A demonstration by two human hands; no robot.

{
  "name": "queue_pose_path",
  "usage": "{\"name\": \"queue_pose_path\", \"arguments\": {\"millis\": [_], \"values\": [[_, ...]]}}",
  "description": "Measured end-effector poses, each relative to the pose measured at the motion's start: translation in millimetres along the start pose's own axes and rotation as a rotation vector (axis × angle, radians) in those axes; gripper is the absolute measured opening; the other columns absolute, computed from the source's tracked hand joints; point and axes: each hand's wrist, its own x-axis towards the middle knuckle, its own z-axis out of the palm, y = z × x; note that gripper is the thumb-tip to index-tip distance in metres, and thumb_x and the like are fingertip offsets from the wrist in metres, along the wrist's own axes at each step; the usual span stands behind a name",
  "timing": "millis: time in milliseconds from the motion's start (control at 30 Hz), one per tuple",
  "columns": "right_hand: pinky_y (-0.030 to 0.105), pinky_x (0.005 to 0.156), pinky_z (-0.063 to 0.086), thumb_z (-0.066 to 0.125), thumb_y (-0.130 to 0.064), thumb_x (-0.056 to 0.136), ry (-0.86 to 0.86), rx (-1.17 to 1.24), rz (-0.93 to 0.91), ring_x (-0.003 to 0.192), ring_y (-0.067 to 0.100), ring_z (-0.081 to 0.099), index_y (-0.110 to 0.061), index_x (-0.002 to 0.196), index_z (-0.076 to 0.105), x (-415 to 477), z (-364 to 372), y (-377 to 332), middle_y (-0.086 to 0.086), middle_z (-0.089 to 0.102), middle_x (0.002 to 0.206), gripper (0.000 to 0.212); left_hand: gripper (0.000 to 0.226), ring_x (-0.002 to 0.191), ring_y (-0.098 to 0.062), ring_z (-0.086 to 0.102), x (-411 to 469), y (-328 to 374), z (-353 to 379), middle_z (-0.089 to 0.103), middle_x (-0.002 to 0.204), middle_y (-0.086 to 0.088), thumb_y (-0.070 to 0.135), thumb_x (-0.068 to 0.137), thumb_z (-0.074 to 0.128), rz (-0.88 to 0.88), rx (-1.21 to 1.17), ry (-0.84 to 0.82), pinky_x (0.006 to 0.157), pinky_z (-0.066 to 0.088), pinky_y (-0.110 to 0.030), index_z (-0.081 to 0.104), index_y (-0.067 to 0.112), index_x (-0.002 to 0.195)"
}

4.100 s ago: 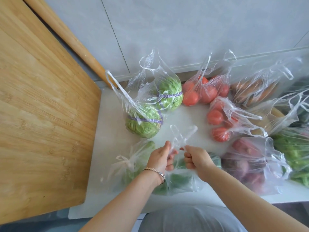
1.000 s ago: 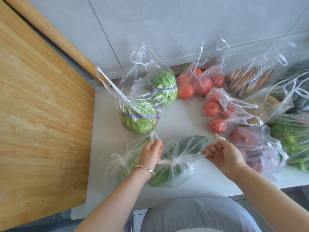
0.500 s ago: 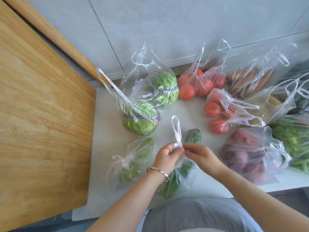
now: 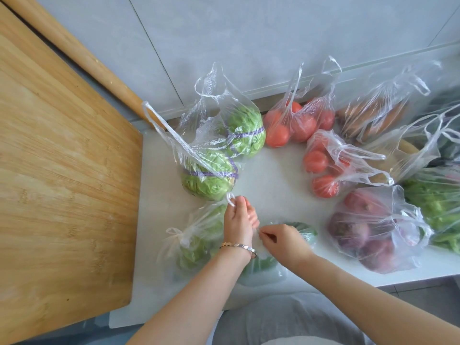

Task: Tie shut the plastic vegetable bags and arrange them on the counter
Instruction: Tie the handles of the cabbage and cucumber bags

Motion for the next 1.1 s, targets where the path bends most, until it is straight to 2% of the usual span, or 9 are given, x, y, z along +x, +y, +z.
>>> {"name": "queue_pose_path", "arguments": {"millis": [133,333,500,567,667,767,833,967,1100], "values": [[0.024,0.057,0.029,0.052,-0.009,0.087,0.026,0.090,-0.119,0.052,0.010,0.034,-0.005,0.077,0.066,-0.4,-8.1,-10.5,-0.006,0.036,0.053,0.017,0.037,0.028,-0.002,0.025,8.3,10.0,0.1,0.030,0.030,0.010,0.018,0.100,0.025,-0.065,0.003,-0.060,0.034,0.023,-0.013,0.033,0.014,0.064],[0.026,0.053,0.023,0.047,0.001,0.082,-0.161,0.397,-0.015,0.052,0.009,0.025,-0.014,0.054,0.035,-2.2,-12.0,-17.6,-0.004,0.029,0.055,0.034,0.038,0.030,-0.003,0.028,6.0,19.1,4.9,0.033,0.032,0.010,0.018,0.100,0.025,-0.100,-0.002,-0.154,0.047,0.027,-0.020,0.032,0.015,0.063],[0.018,0.047,0.020,0.063,-0.021,0.084,-0.197,0.358,-0.072,0.046,0.006,0.023,-0.013,0.053,0.035,-5.1,-6.7,-13.2,-0.007,0.025,0.051,0.043,0.037,0.035,-0.006,0.036,1.9,23.3,8.2,0.038,0.037,0.009,0.017,0.099,0.030,-0.254,0.036,-0.206,0.059,0.040,-0.026,0.037,0.013,0.063],[0.017,0.045,0.020,0.060,-0.026,0.087,-0.181,0.406,-0.017,0.041,0.006,0.023,-0.017,0.050,0.033,-6.7,-1.7,-10.7,-0.005,0.027,0.050,0.047,0.032,0.046,-0.007,0.046,-2.5,27.6,1.7,0.048,0.048,0.008,0.022,0.098,0.036,-0.178,0.380,-0.283,0.065,0.044,-0.025,0.042,0.014,0.067],[0.015,0.051,0.031,0.052,-0.021,0.092,-0.163,0.517,0.092,0.048,0.003,0.037,-0.014,0.052,0.048,-6.8,-2.1,-5.8,-0.003,0.042,0.053,0.040,0.022,0.070,-0.009,0.053,-10.9,24.7,-16.5,0.058,0.077,0.006,0.037,0.095,0.037,0.076,1.082,-0.449,0.069,0.039,-0.024,0.048,0.020,0.087],[0.018,0.066,0.039,0.053,-0.013,0.090,-0.128,0.620,0.143,0.065,0.009,0.050,0.004,0.071,0.066,-5.1,-7.0,0.8,0.002,0.057,0.063,0.029,0.032,0.093,-0.014,0.059,-17.6,8.2,-33.8,0.065,0.105,-0.003,0.038,0.093,0.042,0.070,1.209,-0.500,0.081,0.043,-0.026,0.052,0.014,0.113],[0.013,0.065,0.040,0.057,-0.018,0.089,-0.099,0.650,0.178,0.061,0.003,0.054,0.005,0.081,0.069,-4.8,-6.8,4.4,-0.001,0.061,0.063,0.027,0.026,0.084,-0.013,0.057,-19.6,0.8,-39.1,0.067,0.101,-0.006,0.032,0.092,0.047,0.149,1.226,-0.477,0.076,0.041,-0.022,0.060,0.011,0.103],[0.024,0.057,0.035,0.061,-0.023,0.086,-0.002,0.617,0.219,0.056,0.014,0.045,-0.008,0.062,0.068,-7.1,4.1,9.4,0.008,0.054,0.058,0.030,0.019,0.059,-0.003,0.049,-18.8,-10.0,-44.5,0.065,0.076,-0.007,0.022,0.086,0.059,0.130,1.085,-0.378,0.056,0.037,-0.007,0.069,0.006,0.089],[0.014,0.041,0.022,0.059,-0.016,0.088,0.199,0.625,0.201,0.035,0.005,0.029,-0.012,0.047,0.055,-10.3,8.8,6.2,-0.010,0.034,0.031,0.041,0.035,0.053,-0.013,0.030,-20.2,-15.2,-39.3,0.041,0.058,-0.011,0.028,0.083,0.063,0.130,1.110,-0.295,0.046,0.027,-0.019,0.065,-0.005,0.070]]}}
